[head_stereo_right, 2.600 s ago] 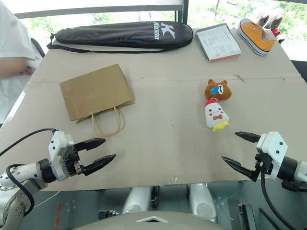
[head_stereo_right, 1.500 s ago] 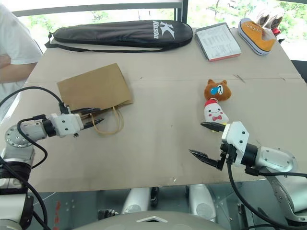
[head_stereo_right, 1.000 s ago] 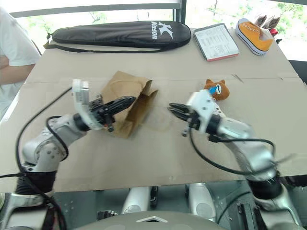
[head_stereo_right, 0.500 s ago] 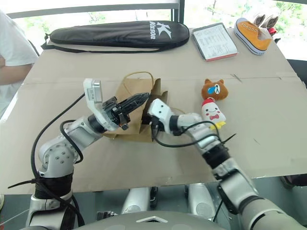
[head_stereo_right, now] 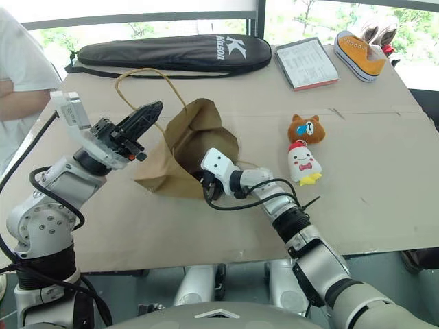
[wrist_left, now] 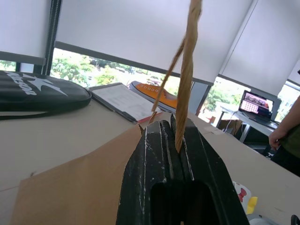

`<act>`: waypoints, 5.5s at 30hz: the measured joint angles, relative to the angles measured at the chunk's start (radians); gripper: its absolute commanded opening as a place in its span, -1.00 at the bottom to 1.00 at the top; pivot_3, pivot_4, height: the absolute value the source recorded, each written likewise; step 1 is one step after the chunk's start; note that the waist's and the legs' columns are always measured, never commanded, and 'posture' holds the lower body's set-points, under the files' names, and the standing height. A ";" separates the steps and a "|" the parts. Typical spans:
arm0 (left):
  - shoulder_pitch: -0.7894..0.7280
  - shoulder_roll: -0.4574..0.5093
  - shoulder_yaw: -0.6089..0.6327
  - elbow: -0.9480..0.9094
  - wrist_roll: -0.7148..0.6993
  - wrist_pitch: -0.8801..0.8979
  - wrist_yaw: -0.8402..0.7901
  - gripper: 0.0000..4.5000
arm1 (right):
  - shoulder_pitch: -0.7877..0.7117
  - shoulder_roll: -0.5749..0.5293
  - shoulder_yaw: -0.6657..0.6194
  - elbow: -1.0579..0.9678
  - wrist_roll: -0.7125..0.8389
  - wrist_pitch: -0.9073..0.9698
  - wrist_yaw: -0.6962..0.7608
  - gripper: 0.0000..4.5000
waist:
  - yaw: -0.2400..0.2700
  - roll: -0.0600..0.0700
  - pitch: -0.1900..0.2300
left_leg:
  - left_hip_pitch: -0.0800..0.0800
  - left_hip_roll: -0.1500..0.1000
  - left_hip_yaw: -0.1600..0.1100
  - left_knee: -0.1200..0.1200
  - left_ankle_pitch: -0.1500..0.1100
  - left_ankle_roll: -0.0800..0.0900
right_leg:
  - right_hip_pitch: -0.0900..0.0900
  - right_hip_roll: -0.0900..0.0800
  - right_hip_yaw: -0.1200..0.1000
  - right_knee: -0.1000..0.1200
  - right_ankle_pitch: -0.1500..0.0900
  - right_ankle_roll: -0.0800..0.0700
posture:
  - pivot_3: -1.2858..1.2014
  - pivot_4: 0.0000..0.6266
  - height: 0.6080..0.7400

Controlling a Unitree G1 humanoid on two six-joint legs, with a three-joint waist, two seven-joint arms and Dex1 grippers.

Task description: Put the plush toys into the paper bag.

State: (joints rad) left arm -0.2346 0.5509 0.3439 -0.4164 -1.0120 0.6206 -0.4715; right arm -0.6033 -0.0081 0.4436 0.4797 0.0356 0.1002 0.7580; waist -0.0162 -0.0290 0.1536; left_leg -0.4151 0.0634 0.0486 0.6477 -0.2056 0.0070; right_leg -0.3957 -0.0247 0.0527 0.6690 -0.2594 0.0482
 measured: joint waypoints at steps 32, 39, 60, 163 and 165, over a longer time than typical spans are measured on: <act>-0.159 -0.008 -0.030 0.273 -0.012 0.084 -0.183 -1.00 | 0.337 -0.607 -0.603 -1.054 0.382 0.944 -0.252 0.68 | 0.000 0.000 0.002 | -0.017 -0.002 -0.001 -0.010 0.000 0.000 | -0.014 0.000 0.000 -0.008 0.001 0.003 | 0.03 -0.52 1.00; -0.172 0.007 -0.030 0.282 -0.011 0.099 -0.192 -1.00 | 0.358 -0.602 -0.522 -0.982 0.363 0.950 -0.267 0.68 | 0.001 -0.001 0.002 | -0.017 -0.002 -0.001 -0.010 0.000 0.001 | -0.015 0.000 0.000 -0.008 0.001 0.004 | 0.03 -0.52 1.00; -0.182 0.023 -0.043 0.223 0.028 0.089 -0.228 -1.00 | 0.429 -0.685 -0.536 -0.917 0.395 0.749 -0.113 -0.88 | 0.004 -0.002 0.002 | -0.017 -0.003 -0.002 -0.008 0.000 0.001 | -0.014 0.000 0.000 -0.008 0.001 0.004 | 0.03 -0.52 1.00; -0.272 -0.190 -0.250 0.193 0.270 -0.259 -0.358 -1.00 | -0.161 -0.384 -0.072 -0.466 -0.022 0.076 0.252 -0.98 | 0.004 -0.001 0.003 | -0.018 -0.002 -0.001 -0.005 0.000 0.000 | -0.015 0.001 0.000 -0.005 0.002 0.004 | 0.03 -0.52 1.00; -0.297 -0.220 -0.277 0.229 0.283 -0.290 -0.396 -1.00 | -0.157 -0.410 -0.072 -0.492 -0.040 0.091 0.235 -0.98 | 0.004 -0.001 0.003 | -0.018 -0.002 -0.001 -0.005 0.000 0.000 | -0.015 0.001 0.000 -0.005 0.002 0.004 | 0.03 -0.52 1.00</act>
State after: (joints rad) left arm -0.5319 0.3314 0.0671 -0.1871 -0.7293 0.3308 -0.8675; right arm -0.7604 -0.4178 0.3715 -0.0122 -0.0040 0.1917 0.9929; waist -0.0126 -0.0298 0.1567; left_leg -0.4330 0.0618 0.0475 0.6424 -0.2053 0.0075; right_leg -0.4104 -0.0235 0.0528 0.6639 -0.2576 0.0519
